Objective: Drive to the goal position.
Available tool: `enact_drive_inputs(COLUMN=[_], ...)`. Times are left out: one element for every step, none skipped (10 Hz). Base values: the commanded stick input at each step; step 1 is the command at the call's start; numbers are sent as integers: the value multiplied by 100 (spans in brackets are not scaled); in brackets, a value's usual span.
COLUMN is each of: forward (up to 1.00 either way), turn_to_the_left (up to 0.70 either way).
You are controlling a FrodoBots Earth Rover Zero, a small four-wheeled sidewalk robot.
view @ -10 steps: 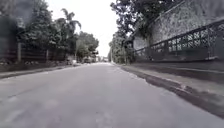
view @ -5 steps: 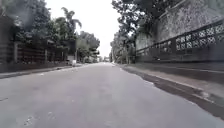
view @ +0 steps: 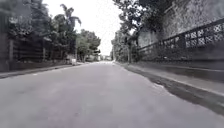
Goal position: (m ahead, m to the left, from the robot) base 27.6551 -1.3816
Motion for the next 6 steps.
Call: enact_drive_inputs(forward=[100,100,100,100,100,100], turn_to_the_left=[3,3,3,3,3,3])
